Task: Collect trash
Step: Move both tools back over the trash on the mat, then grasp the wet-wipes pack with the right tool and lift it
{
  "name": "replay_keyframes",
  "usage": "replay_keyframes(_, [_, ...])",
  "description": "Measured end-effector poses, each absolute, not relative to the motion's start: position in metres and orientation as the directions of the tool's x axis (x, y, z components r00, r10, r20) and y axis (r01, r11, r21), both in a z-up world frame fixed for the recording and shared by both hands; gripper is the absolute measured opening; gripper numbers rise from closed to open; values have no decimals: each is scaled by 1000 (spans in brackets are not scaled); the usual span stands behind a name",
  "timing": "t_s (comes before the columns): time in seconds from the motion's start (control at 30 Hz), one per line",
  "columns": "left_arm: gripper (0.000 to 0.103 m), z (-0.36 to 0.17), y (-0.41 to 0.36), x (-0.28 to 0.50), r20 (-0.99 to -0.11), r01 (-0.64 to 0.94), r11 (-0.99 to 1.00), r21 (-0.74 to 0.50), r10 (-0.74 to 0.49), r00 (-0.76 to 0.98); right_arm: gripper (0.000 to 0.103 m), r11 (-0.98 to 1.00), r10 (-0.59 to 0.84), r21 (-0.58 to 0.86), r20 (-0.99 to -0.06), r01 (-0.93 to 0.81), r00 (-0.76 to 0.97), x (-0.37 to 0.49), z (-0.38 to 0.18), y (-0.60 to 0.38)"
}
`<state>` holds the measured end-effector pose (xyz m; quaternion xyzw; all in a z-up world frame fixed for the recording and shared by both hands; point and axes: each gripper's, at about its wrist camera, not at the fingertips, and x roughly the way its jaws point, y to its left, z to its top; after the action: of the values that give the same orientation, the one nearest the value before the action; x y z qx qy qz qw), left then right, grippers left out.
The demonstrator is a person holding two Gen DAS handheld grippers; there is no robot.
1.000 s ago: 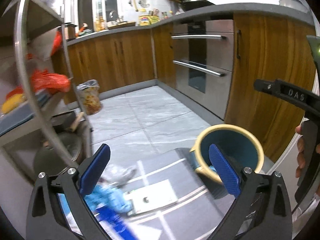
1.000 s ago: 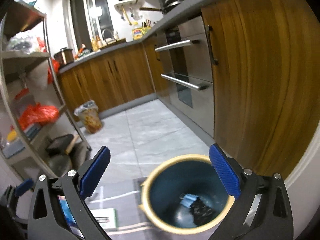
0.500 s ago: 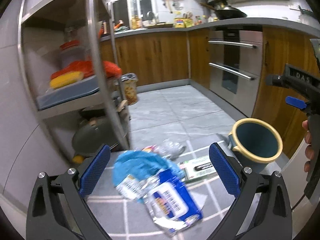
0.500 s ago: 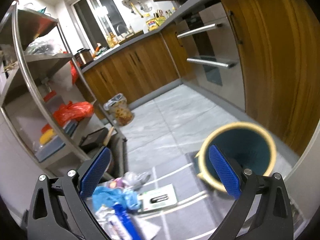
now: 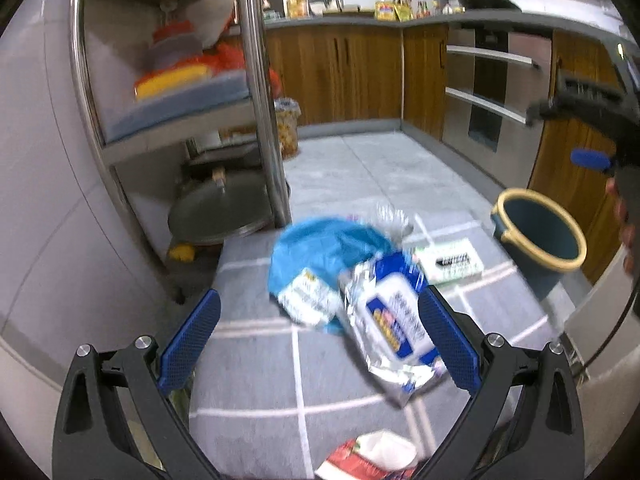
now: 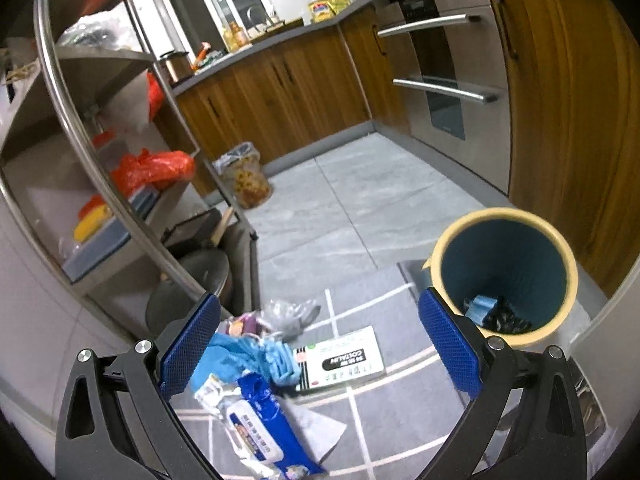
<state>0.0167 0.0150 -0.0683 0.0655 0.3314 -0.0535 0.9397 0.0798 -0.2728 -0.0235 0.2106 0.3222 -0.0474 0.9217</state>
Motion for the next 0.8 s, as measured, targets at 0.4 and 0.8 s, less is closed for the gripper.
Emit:
replay_keyframes(0.4, [97, -176, -10, 3, -787, 230, 967, 107, -59, 614, 98, 971, 59, 210, -674, 114, 737, 78, -56, -226])
replay_keyframes(0.8, [97, -179, -4, 1, -795, 269, 960, 70, -110, 596, 98, 975, 134, 220, -706, 35, 696, 72, -91, -201])
